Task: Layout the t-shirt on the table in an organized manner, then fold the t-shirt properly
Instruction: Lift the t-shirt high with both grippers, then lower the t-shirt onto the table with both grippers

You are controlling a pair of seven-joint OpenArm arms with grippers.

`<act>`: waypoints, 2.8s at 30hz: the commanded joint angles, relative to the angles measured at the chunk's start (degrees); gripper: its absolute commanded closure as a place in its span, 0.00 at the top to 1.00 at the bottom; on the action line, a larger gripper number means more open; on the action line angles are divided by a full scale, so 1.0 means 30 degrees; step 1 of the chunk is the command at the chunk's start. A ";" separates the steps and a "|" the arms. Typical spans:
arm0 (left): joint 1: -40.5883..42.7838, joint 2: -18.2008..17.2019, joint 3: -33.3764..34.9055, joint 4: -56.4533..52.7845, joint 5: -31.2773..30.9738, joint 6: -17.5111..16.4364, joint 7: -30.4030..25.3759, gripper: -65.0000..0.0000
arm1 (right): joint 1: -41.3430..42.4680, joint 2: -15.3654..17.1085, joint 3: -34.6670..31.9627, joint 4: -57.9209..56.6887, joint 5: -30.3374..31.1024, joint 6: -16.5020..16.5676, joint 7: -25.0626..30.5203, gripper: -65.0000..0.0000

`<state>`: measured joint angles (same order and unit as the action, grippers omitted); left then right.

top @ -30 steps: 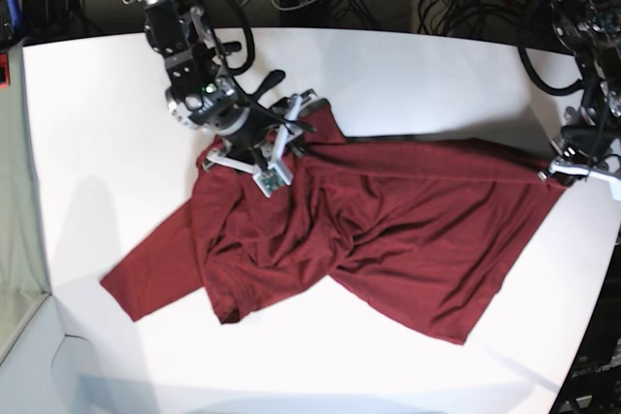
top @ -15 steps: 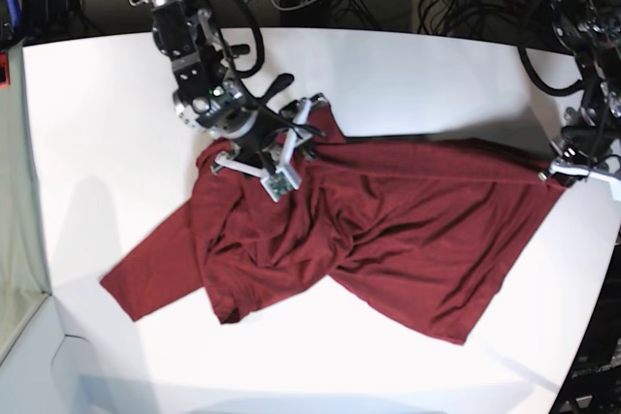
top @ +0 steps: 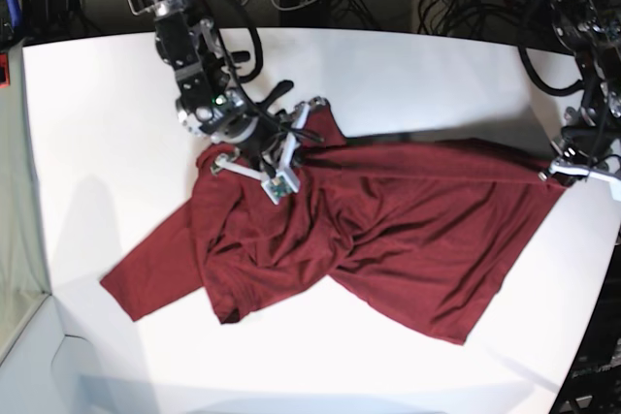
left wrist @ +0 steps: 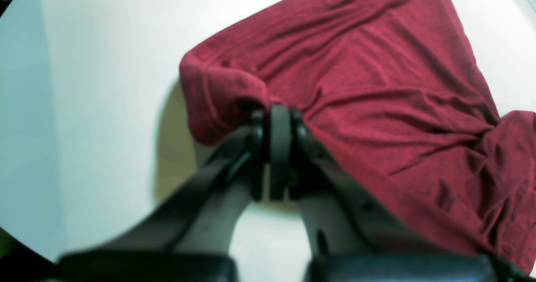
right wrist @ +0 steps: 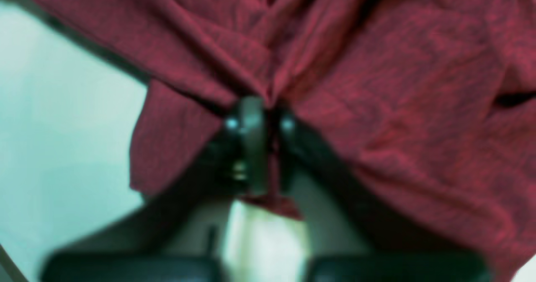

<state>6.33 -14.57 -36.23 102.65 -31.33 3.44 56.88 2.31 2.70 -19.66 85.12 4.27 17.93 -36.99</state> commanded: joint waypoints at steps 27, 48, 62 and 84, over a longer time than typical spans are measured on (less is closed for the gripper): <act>-1.4637 0.1501 0.8896 -0.4898 0.1228 0.0186 -0.1305 0.00 | 1.2638 0.2221 0.4224 -0.0140 0.0114 -0.0015 -0.0490 0.00; -2.5596 0.1999 1.2618 -1.0320 0.3924 0.0244 -0.7371 0.00 | 2.4165 0.4126 0.4429 -0.5766 0.0143 -0.0015 0.0243 0.00; -1.4725 -0.0287 1.2589 -0.2788 0.3953 0.0157 -0.4617 0.00 | 1.2257 0.4800 0.5542 0.5106 0.0085 -0.0015 -0.2306 0.00; -0.0307 -0.0727 0.7871 0.0787 0.4100 0.0127 -0.4382 0.00 | 0.4228 0.1928 0.6216 0.5868 0.0202 -0.0015 -0.1632 0.00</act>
<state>5.63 -16.08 -12.38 103.98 -18.68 4.08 44.93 14.24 8.23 -1.19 101.73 4.71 18.09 -43.22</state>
